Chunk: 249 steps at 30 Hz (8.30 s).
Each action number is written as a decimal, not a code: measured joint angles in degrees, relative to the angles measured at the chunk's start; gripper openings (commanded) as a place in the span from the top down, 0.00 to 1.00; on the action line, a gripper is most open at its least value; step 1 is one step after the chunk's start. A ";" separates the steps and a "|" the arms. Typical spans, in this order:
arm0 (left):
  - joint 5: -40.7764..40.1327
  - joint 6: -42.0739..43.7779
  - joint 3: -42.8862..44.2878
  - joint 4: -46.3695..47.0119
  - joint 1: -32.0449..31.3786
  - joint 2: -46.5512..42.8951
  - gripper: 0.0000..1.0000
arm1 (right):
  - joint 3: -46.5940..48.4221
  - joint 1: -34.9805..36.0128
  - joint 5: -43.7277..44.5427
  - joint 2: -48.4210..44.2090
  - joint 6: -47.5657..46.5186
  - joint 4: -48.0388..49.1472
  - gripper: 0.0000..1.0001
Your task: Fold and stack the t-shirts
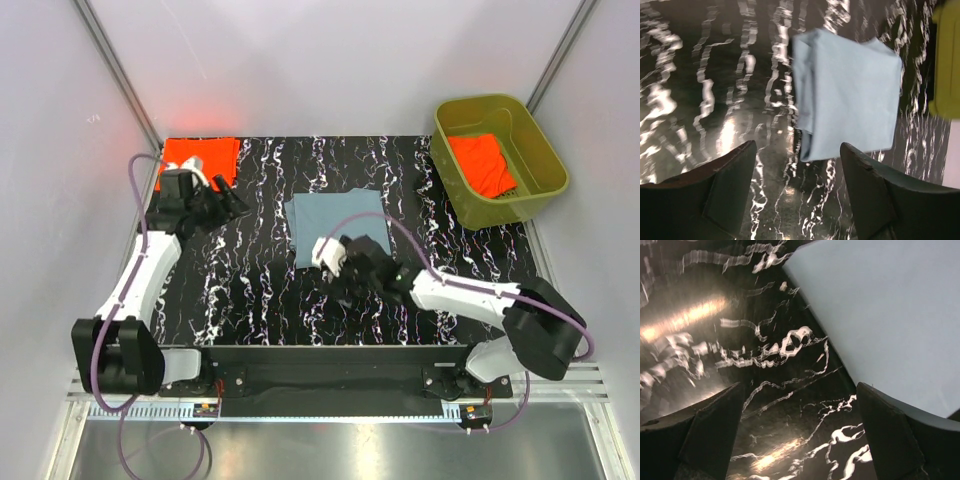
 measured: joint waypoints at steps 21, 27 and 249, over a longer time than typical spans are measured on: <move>14.80 -6.75 -14.82 3.67 13.88 -3.87 0.20 | 5.68 2.67 -2.08 25.64 -43.04 23.91 0.38; 20.50 -6.93 -13.22 6.10 13.53 5.70 0.13 | 8.90 2.84 -2.01 29.07 -44.94 23.76 0.64; 23.87 -44.15 -59.28 51.21 -9.81 -62.20 0.01 | -43.19 -4.55 20.57 -78.07 104.80 -6.67 0.00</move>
